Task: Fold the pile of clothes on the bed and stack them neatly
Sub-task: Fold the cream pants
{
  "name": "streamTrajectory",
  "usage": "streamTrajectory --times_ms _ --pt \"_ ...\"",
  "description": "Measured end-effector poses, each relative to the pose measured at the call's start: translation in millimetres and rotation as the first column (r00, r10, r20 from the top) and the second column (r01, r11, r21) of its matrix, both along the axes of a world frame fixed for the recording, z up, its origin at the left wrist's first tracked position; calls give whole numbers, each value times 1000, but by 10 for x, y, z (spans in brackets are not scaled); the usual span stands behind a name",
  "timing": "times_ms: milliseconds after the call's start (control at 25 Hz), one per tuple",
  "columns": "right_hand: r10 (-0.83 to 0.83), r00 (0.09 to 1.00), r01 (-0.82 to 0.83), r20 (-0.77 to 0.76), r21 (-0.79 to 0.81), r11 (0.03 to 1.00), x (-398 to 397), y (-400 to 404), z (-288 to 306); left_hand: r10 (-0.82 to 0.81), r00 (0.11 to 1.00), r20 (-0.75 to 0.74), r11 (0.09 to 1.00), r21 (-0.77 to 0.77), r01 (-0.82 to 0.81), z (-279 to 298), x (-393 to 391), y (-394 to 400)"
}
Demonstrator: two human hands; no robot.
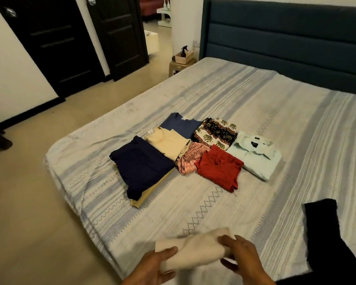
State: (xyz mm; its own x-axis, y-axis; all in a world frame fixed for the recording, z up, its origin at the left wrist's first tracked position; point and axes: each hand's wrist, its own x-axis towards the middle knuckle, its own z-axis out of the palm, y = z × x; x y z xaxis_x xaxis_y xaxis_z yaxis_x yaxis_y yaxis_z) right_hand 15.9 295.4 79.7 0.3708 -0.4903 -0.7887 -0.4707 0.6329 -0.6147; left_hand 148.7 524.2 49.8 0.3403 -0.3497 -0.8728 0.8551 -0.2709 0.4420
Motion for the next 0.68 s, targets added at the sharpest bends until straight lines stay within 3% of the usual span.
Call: streamTrajectory --times_ms 200,440,680 --pt "-159 983 151 87 95 984 401 26 667 114 990 86 991 -76 -108 702 109 -184" --pt "-341 929 306 143 217 927 1513 -28 1222 253 959 126 952 -209 -224 1343 978 -493" --pt "-325 943 317 69 100 943 2968 -398 1670 273 942 194 939 -268 -217 1740 2261 -935"
